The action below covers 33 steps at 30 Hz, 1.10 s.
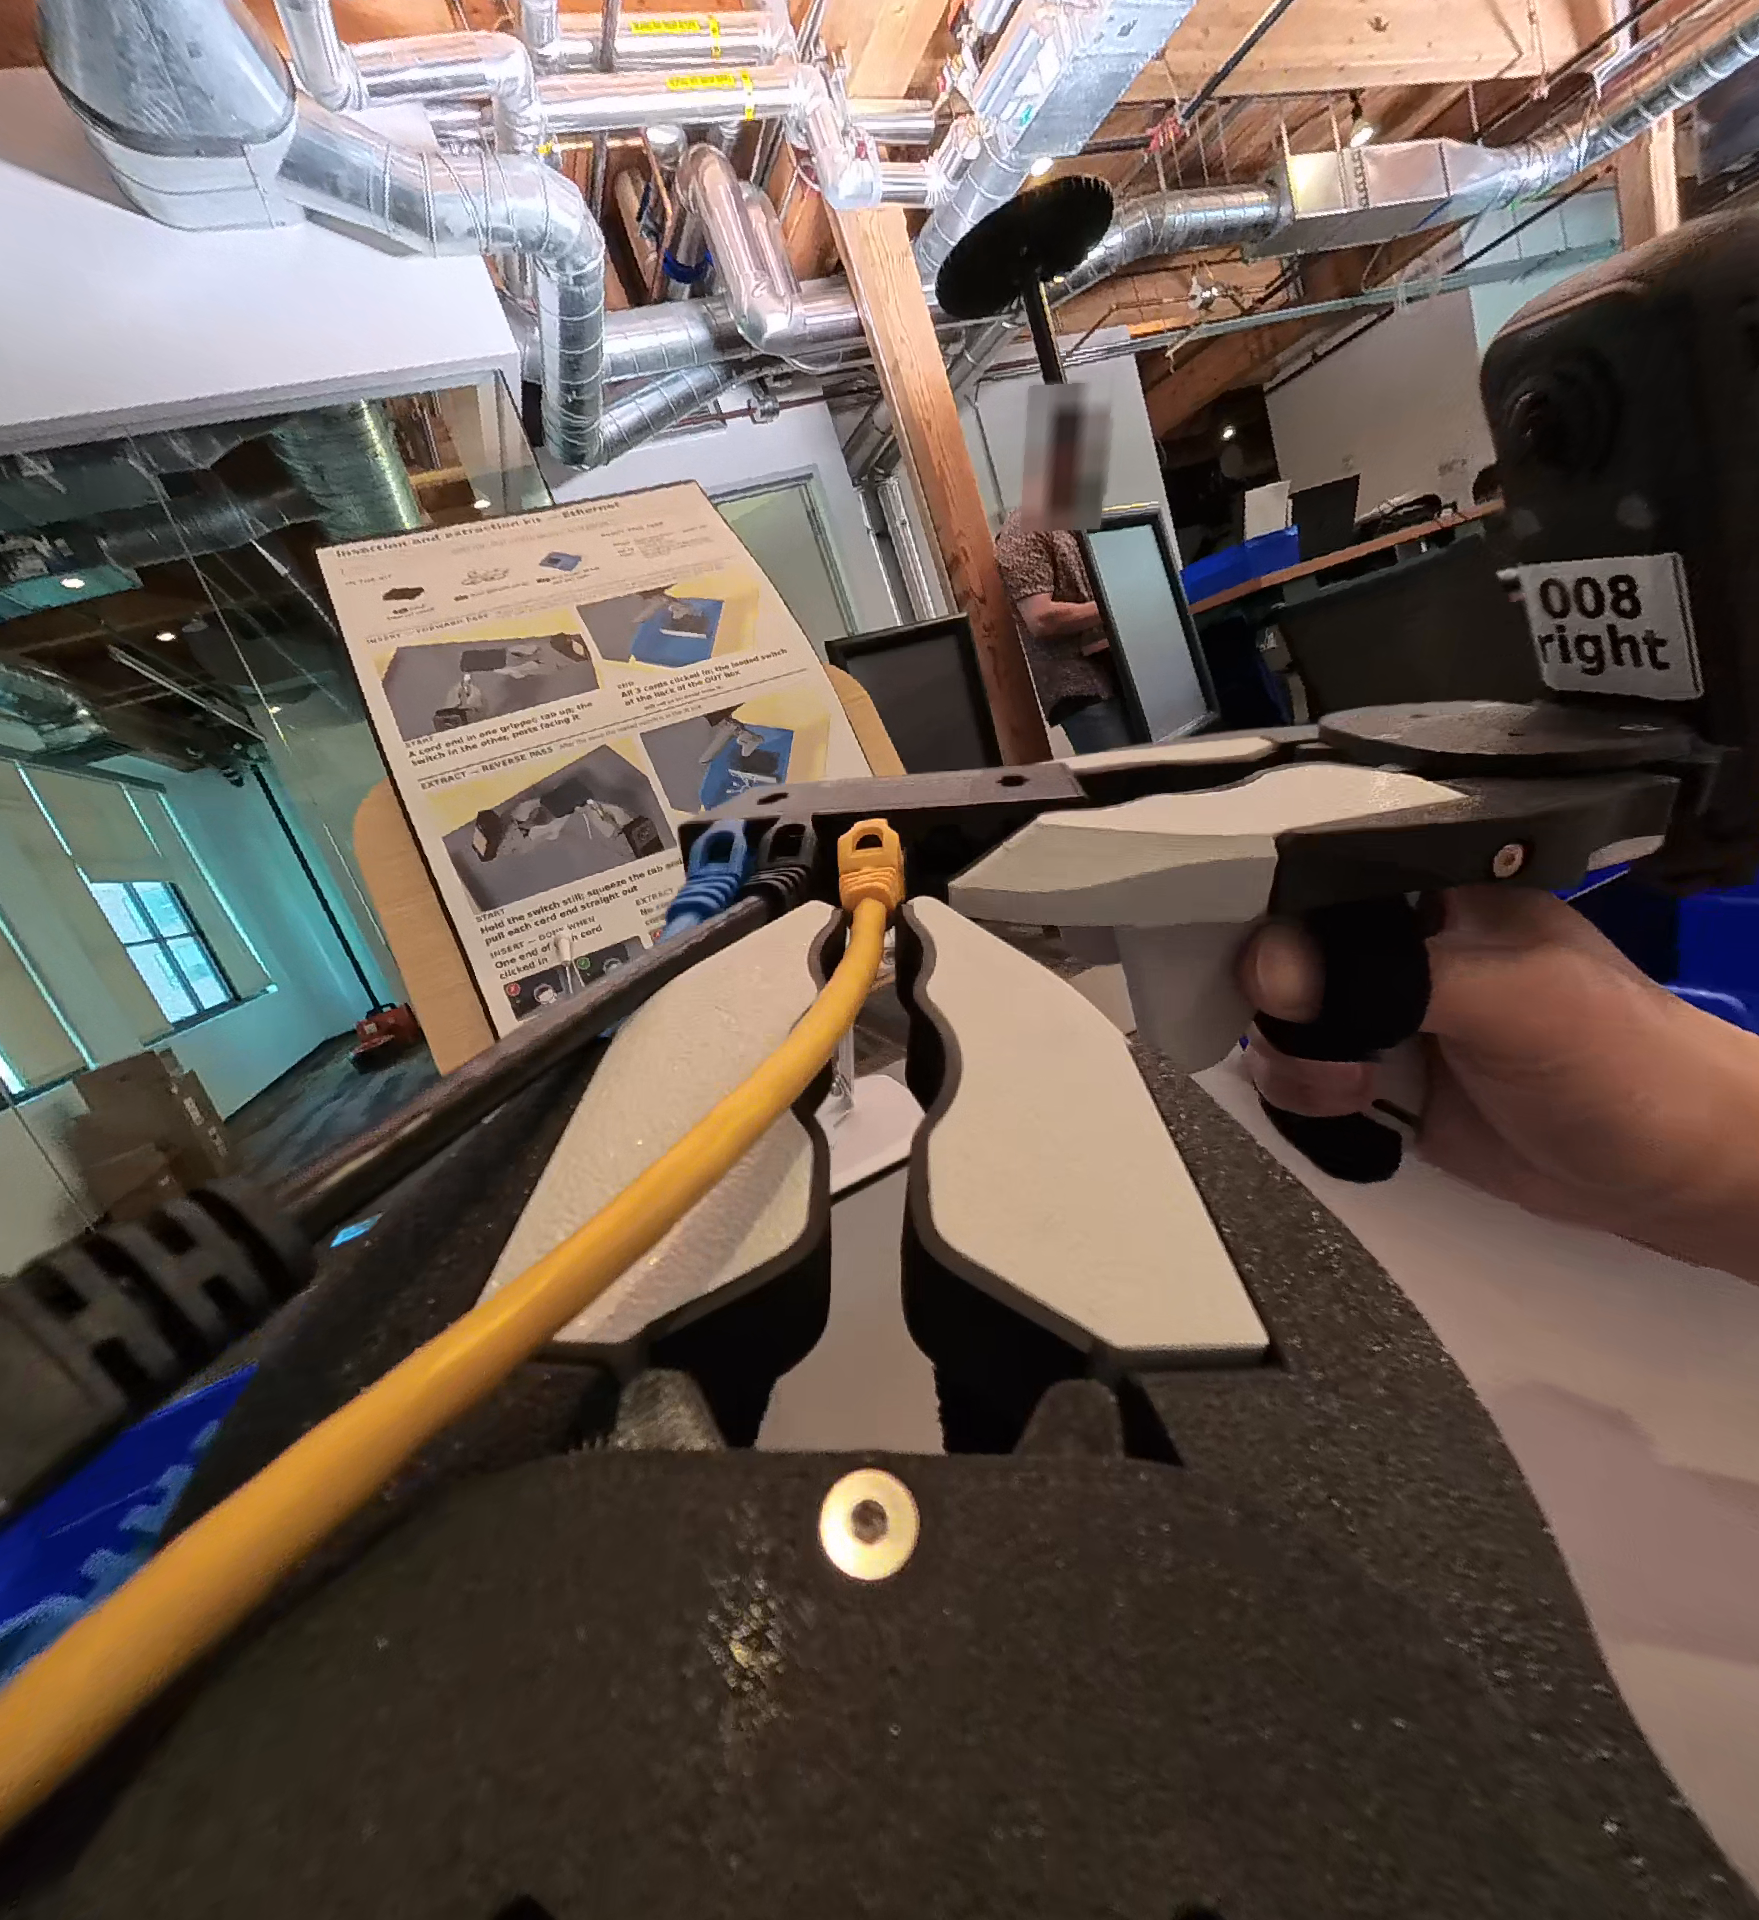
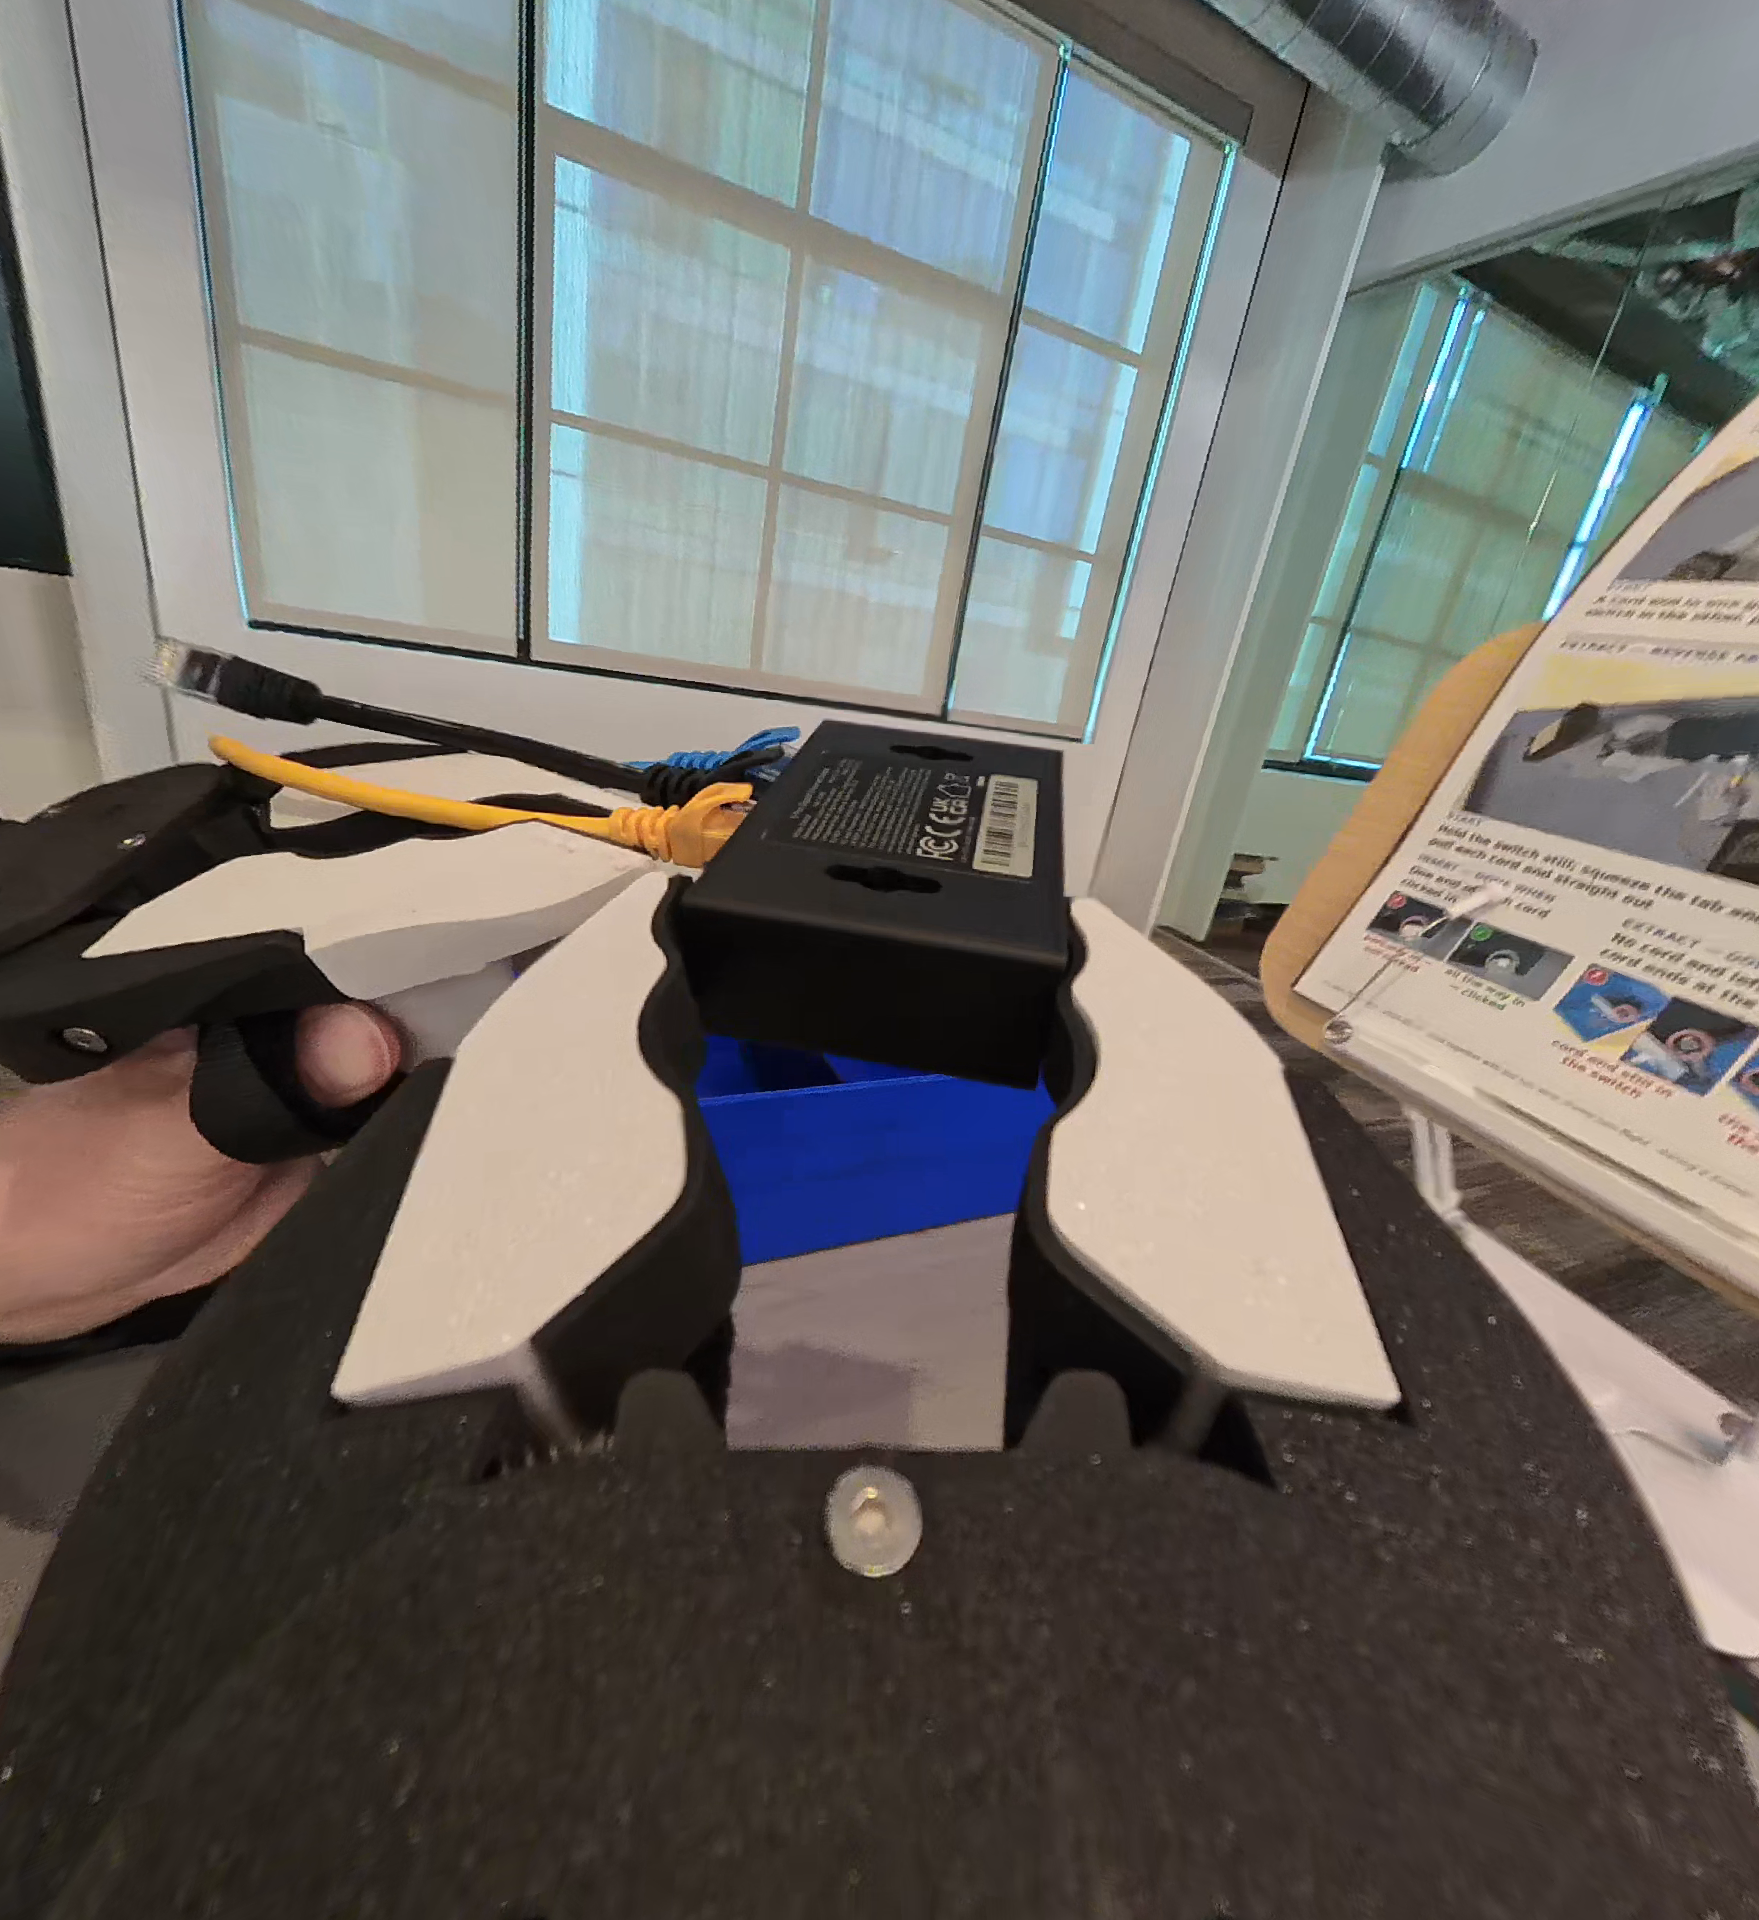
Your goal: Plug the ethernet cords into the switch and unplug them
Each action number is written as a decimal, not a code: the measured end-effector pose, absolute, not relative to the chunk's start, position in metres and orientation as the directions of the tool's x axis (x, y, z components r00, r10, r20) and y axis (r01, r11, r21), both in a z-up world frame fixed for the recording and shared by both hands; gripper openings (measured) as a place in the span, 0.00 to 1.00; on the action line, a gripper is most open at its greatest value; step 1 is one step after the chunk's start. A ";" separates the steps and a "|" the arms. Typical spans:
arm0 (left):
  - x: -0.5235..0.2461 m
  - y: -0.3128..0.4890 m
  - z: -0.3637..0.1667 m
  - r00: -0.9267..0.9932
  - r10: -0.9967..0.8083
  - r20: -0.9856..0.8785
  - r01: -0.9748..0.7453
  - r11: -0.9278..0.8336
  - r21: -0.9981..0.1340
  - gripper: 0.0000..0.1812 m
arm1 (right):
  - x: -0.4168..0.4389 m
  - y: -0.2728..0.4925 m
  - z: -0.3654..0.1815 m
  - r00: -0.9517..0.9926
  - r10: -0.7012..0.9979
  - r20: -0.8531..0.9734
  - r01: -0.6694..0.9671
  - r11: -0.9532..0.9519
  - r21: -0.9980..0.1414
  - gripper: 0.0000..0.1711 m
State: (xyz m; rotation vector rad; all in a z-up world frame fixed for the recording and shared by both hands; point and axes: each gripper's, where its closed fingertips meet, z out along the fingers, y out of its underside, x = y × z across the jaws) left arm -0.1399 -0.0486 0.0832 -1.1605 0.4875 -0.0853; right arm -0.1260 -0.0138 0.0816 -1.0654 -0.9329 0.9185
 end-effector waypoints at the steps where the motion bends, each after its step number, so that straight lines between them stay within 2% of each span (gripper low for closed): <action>1: -0.140 -0.049 0.084 0.893 -0.313 -0.325 -0.182 0.409 -0.894 0.05 | -0.125 -0.015 0.083 0.341 0.921 0.189 -0.138 0.248 -0.959 0.37; 7: -0.139 -0.051 0.085 0.891 -0.334 -0.307 -0.160 0.402 -0.902 0.05 | -0.120 -0.019 0.089 0.420 0.846 0.328 -0.068 0.390 -0.918 0.37; 16: -0.139 -0.047 0.081 0.892 -0.337 -0.301 -0.163 0.383 -0.909 0.05 | -0.120 -0.016 0.085 0.421 0.840 0.342 -0.042 0.395 -0.918 0.37; 22: -0.141 -0.035 0.074 0.903 -0.343 -0.260 -0.154 0.307 -0.939 0.05 | -0.125 0.000 0.074 0.341 0.938 0.059 -0.126 0.107 -0.986 0.37; 24: -0.141 -0.033 0.067 0.901 -0.349 -0.258 -0.161 0.285 -0.945 0.10 | -0.120 0.009 0.072 0.345 0.938 -0.041 -0.163 0.017 -0.986 0.36; 28: -0.142 -0.038 0.066 0.898 -0.340 -0.279 -0.173 0.308 -0.935 0.12 | -0.107 0.032 0.055 0.331 0.920 -0.211 -0.186 -0.156 -0.970 0.36; 33: -0.142 -0.040 0.063 0.896 -0.348 -0.276 -0.179 0.285 -0.942 0.14 | -0.092 0.067 0.023 0.342 0.829 -0.441 -0.115 -0.429 -0.896 0.36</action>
